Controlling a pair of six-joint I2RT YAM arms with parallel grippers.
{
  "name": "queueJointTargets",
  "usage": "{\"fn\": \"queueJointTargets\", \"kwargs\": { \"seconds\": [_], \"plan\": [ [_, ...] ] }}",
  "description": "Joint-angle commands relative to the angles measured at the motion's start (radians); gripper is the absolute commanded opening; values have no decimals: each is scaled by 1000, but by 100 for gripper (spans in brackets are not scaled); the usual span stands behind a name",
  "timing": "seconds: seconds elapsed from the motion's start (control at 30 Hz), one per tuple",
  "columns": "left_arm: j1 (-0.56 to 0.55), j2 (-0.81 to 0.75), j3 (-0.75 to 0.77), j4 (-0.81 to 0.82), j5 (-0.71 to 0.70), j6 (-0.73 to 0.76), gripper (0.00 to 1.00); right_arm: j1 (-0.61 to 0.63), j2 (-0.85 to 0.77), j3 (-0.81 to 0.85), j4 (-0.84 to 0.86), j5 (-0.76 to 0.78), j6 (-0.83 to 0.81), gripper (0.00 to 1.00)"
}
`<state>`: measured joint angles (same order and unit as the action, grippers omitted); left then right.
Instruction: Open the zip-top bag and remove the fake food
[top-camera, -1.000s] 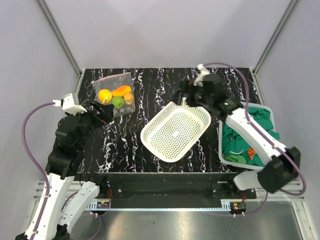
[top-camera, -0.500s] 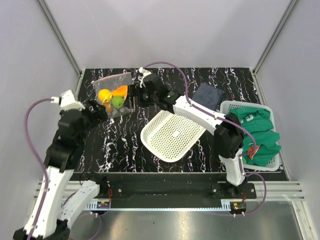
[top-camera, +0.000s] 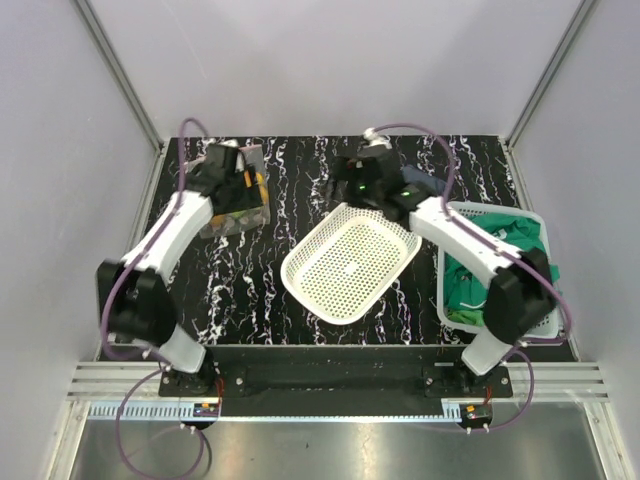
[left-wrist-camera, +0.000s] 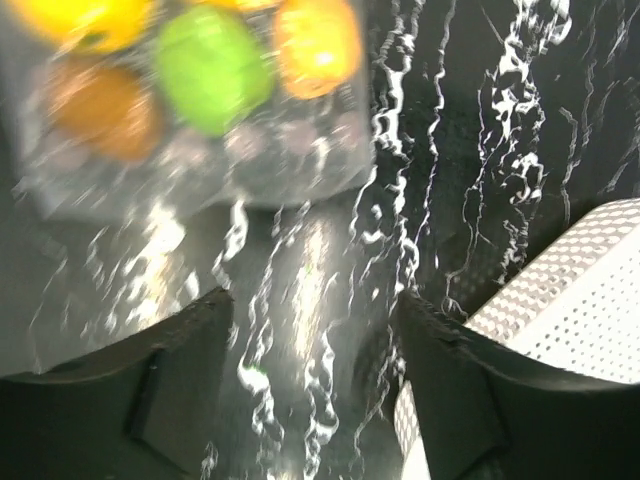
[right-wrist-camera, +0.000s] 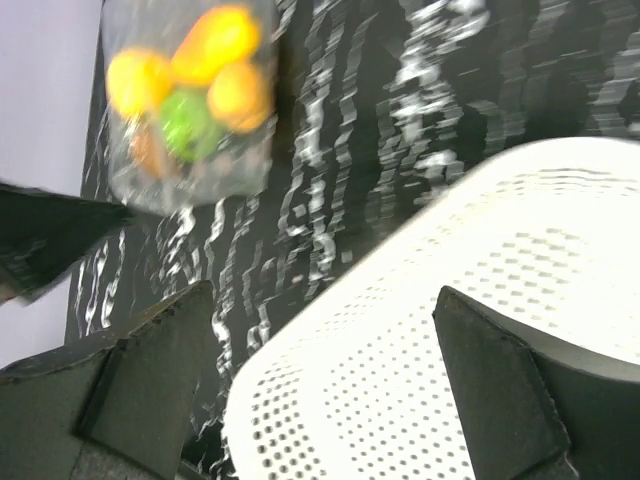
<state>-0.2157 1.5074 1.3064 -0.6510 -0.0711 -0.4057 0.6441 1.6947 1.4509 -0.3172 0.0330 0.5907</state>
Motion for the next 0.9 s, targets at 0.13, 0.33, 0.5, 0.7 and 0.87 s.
{"fn": "queueJointTargets", "kwargs": {
  "seconds": [0.13, 0.33, 0.5, 0.7, 0.87],
  "plan": [
    [-47, 298, 255, -30, -98, 142, 80, -70, -227, -164, 73, -30, -61, 100],
    [-47, 405, 324, -22, -113, 148, 75, -81, -256, -218, 119, -74, -72, 100],
    [-50, 476, 338, -24, -105, 148, 65, -83, -230, -215, 139, -120, -62, 100],
    [-54, 504, 324, -32, -110, 151, 35, -83, -199, -212, 171, -156, -55, 100],
    [-79, 441, 224, -61, -145, 154, 0, -83, -141, -190, 222, -182, -49, 100]
  ]
}}
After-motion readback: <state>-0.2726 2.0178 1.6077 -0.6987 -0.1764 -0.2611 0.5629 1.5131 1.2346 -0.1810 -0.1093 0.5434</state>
